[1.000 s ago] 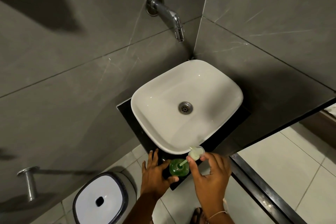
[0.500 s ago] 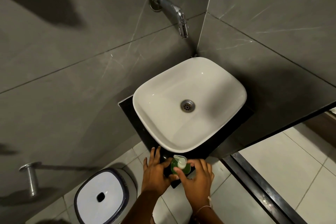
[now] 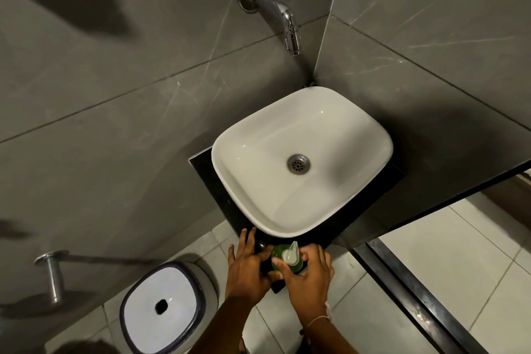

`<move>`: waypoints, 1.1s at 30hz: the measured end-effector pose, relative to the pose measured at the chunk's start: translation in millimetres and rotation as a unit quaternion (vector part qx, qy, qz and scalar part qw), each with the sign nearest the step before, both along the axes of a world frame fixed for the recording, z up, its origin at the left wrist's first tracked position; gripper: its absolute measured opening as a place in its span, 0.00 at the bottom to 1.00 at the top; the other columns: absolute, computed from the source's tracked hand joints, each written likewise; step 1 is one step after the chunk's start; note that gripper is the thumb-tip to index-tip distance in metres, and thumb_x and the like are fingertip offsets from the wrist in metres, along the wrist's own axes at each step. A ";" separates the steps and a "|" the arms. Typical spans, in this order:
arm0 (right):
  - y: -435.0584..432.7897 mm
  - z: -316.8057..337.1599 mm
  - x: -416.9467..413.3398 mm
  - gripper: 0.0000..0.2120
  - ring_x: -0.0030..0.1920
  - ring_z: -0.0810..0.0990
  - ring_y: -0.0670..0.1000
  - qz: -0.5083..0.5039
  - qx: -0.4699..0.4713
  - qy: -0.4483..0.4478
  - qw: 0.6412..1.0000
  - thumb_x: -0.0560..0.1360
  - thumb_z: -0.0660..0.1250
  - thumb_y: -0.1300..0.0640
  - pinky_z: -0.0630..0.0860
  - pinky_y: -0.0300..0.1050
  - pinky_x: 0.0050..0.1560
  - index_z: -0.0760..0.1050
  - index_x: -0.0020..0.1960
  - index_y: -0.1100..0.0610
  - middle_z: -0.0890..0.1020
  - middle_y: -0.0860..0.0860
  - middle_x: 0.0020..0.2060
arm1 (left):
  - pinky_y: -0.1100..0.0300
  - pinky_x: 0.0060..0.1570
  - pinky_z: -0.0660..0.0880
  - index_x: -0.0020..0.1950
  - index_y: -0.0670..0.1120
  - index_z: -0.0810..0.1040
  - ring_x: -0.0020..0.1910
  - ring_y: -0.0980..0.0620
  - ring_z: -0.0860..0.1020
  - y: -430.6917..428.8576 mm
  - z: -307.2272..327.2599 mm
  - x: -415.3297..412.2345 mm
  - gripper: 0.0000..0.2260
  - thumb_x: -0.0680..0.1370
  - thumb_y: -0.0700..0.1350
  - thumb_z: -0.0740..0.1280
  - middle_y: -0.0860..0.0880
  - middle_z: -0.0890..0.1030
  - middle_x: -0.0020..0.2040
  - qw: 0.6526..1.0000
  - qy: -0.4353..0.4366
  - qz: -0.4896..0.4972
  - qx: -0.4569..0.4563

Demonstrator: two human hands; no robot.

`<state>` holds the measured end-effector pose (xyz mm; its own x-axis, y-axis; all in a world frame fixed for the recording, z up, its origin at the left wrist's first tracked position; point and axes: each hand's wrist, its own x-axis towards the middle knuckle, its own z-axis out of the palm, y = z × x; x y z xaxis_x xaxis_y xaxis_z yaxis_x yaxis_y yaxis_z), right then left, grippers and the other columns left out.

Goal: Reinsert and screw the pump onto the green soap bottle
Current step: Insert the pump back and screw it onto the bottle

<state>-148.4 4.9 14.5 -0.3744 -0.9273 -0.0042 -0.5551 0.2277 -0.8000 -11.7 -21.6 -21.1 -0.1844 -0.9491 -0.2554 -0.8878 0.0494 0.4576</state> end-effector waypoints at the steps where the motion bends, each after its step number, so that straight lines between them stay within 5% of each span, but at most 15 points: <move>1: 1.7 -0.4 -2.1 0.20 0.46 0.71 0.49 0.008 -0.001 0.007 1.000 0.59 0.73 0.34 0.66 0.51 0.48 0.68 0.42 0.42 0.72 0.37 0.38 | 0.39 0.74 0.45 0.68 0.60 0.70 0.76 0.47 0.39 -0.2 -0.2 0.2 0.26 0.70 0.61 0.68 0.49 0.46 0.79 1.000 -0.002 -0.004 -0.003; 5: 5.4 -3.6 -10.6 0.20 0.50 0.73 0.52 0.047 -0.012 0.046 0.998 0.63 0.68 0.35 0.68 0.54 0.51 0.76 0.51 0.43 0.78 0.43 0.45 | 0.40 0.74 0.44 0.67 0.59 0.71 0.76 0.47 0.39 -1.2 1.4 0.2 0.28 0.69 0.63 0.69 0.50 0.46 0.79 1.000 0.012 -0.002 0.003; 9: -0.6 -3.0 -8.3 0.20 0.47 0.74 0.54 0.020 0.015 0.083 0.996 0.61 0.69 0.33 0.69 0.56 0.48 0.72 0.39 0.48 0.77 0.45 0.40 | 0.40 0.74 0.45 0.67 0.59 0.72 0.76 0.47 0.40 -1.2 2.7 -0.9 0.27 0.69 0.62 0.70 0.50 0.47 0.79 1.000 0.009 -0.003 0.000; 13: -5.7 1.1 1.2 0.24 0.47 0.74 0.54 -0.007 0.044 0.100 0.994 0.58 0.67 0.29 0.67 0.53 0.47 0.67 0.38 0.48 0.76 0.47 0.38 | 0.40 0.74 0.46 0.65 0.58 0.74 0.77 0.47 0.40 -1.0 3.0 0.1 0.24 0.69 0.60 0.70 0.49 0.48 0.79 1.000 0.002 -0.004 -0.006; 19: 8.1 -2.4 -5.1 0.23 0.53 0.72 0.49 0.012 0.001 0.031 0.999 0.60 0.68 0.32 0.68 0.55 0.53 0.76 0.53 0.38 0.78 0.42 0.49 | 0.39 0.74 0.45 0.68 0.60 0.71 0.76 0.47 0.39 -2.2 1.1 0.4 0.27 0.69 0.62 0.68 0.49 0.48 0.79 1.000 -0.007 -0.011 -0.002; 23: 1.4 3.2 0.5 0.18 0.47 0.73 0.53 -0.030 0.005 0.008 1.000 0.58 0.72 0.34 0.67 0.54 0.49 0.69 0.38 0.41 0.76 0.43 0.40 | 0.40 0.74 0.44 0.67 0.59 0.72 0.76 0.47 0.40 -1.9 1.9 -0.8 0.26 0.70 0.62 0.69 0.49 0.47 0.79 1.000 -0.017 -0.011 0.003; 25: -1.7 3.1 6.3 0.23 0.46 0.73 0.53 -0.041 0.018 0.021 0.999 0.57 0.74 0.33 0.67 0.54 0.47 0.64 0.37 0.43 0.75 0.45 0.38 | 0.40 0.74 0.46 0.65 0.58 0.73 0.77 0.47 0.40 -1.7 2.6 -0.1 0.24 0.70 0.59 0.70 0.49 0.49 0.79 1.000 -0.016 -0.007 0.002; 28: 1.1 0.6 4.9 0.22 0.50 0.72 0.51 -0.031 0.021 0.026 0.999 0.57 0.73 0.33 0.66 0.54 0.50 0.70 0.42 0.42 0.75 0.44 0.43 | 0.39 0.74 0.47 0.67 0.59 0.72 0.77 0.47 0.41 -1.3 2.8 -0.1 0.25 0.70 0.58 0.69 0.49 0.49 0.79 1.000 -0.013 -0.008 0.001; 31: 5.4 -2.4 -1.9 0.22 0.55 0.70 0.49 0.017 0.002 0.032 0.999 0.61 0.76 0.43 0.63 0.52 0.53 0.75 0.52 0.36 0.76 0.43 0.50 | 0.38 0.74 0.46 0.67 0.60 0.71 0.76 0.47 0.40 -2.5 2.0 -0.2 0.26 0.69 0.62 0.69 0.50 0.48 0.79 1.000 -0.012 -0.015 0.004; 33: 2.4 -1.9 0.4 0.20 0.54 0.73 0.53 0.001 0.016 0.038 0.999 0.60 0.80 0.50 0.63 0.52 0.51 0.75 0.46 0.39 0.77 0.44 0.47 | 0.39 0.74 0.45 0.67 0.59 0.72 0.76 0.47 0.40 -2.3 1.6 -1.3 0.27 0.69 0.62 0.69 0.50 0.47 0.79 1.000 -0.009 -0.013 0.007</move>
